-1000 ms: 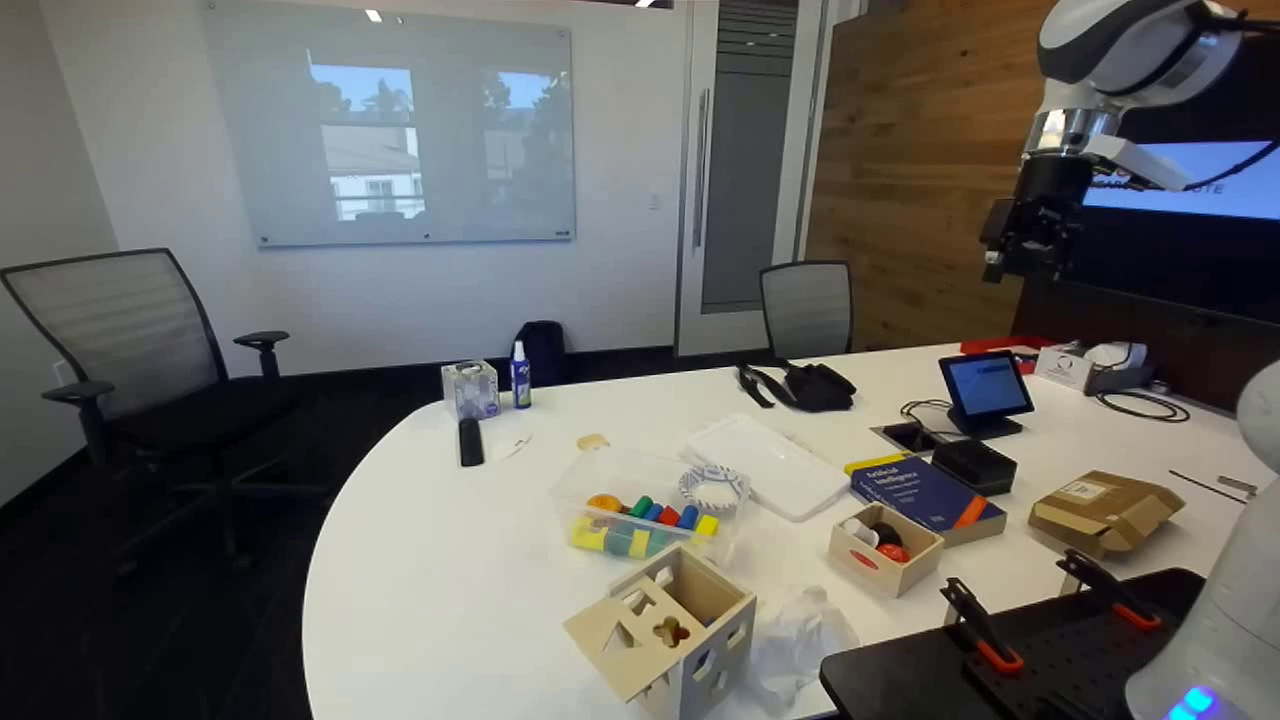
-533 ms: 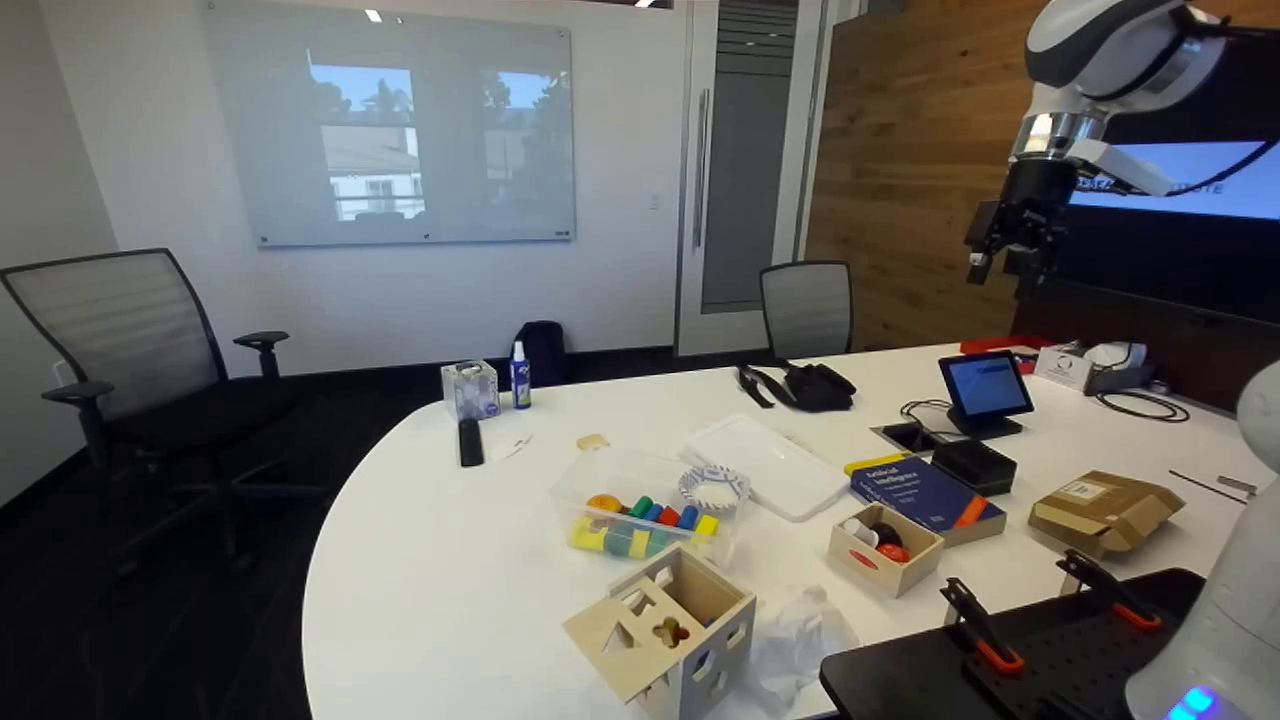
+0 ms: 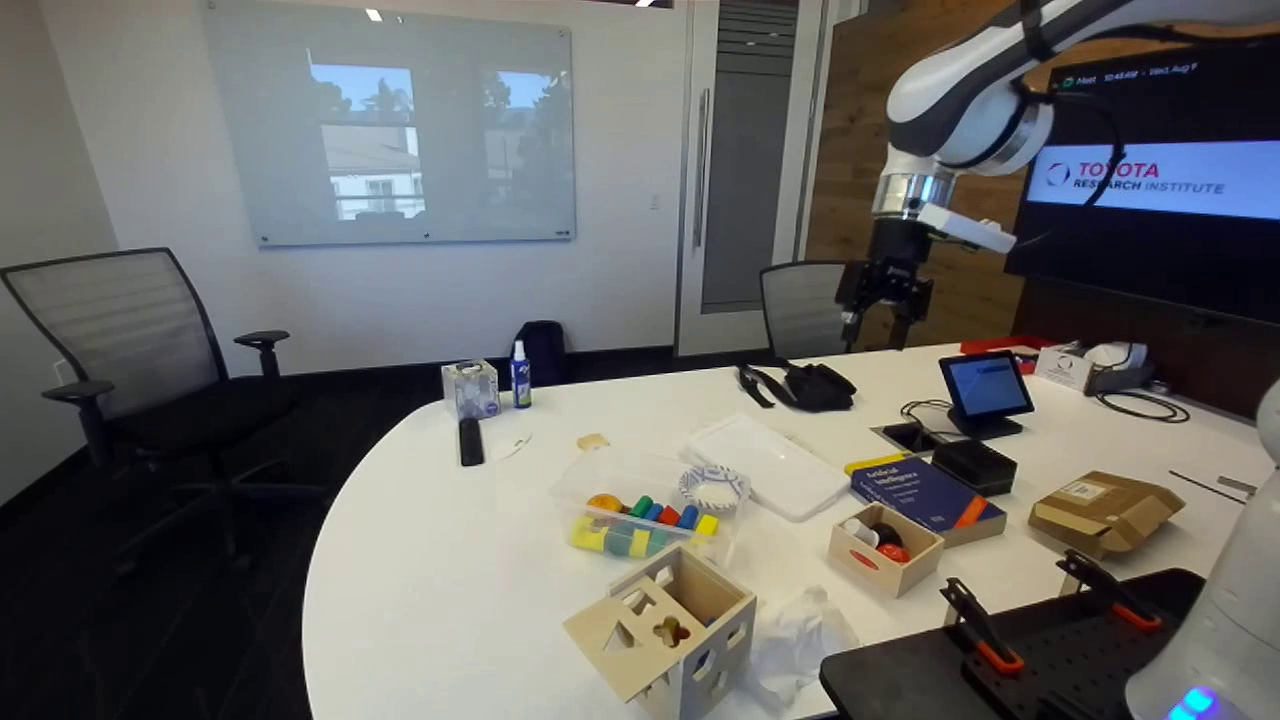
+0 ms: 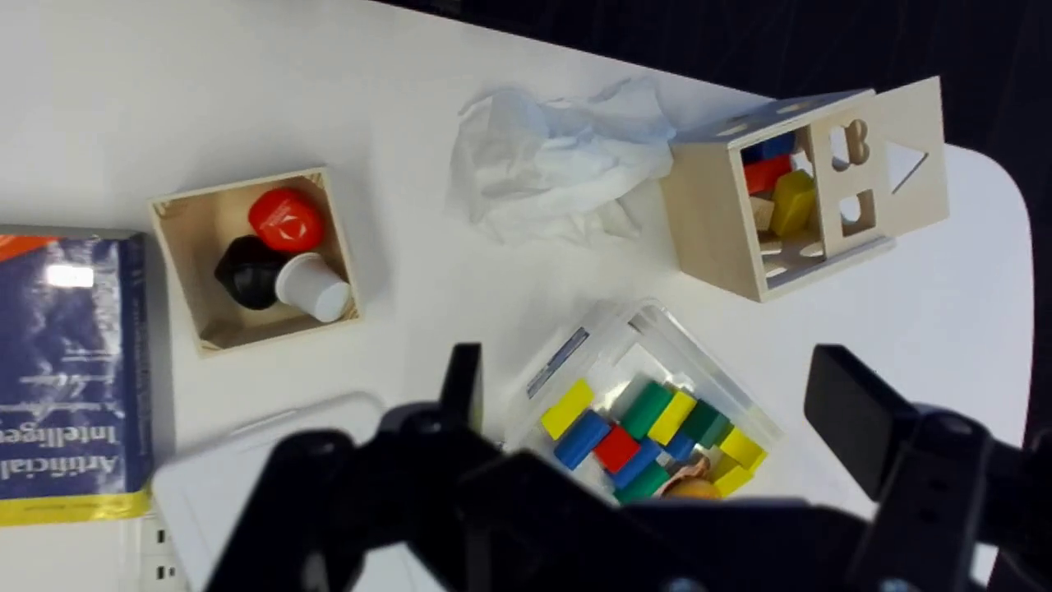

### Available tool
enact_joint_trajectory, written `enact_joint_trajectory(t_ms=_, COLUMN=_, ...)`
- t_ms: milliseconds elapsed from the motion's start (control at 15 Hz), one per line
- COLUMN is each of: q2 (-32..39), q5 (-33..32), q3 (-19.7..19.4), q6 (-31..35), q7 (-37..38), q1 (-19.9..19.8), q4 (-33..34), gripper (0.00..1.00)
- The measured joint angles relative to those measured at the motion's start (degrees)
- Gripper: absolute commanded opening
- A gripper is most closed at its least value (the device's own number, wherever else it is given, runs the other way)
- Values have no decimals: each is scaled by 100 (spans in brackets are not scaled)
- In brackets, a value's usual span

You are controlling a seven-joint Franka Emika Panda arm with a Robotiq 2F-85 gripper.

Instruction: Close the wooden box

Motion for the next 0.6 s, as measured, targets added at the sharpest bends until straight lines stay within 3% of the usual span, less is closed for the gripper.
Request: enact_joint_trajectory(t_ms=600, q2=1299, q5=190, q3=1367, q6=895, q7=161, q1=1131, q4=35, gripper=100)
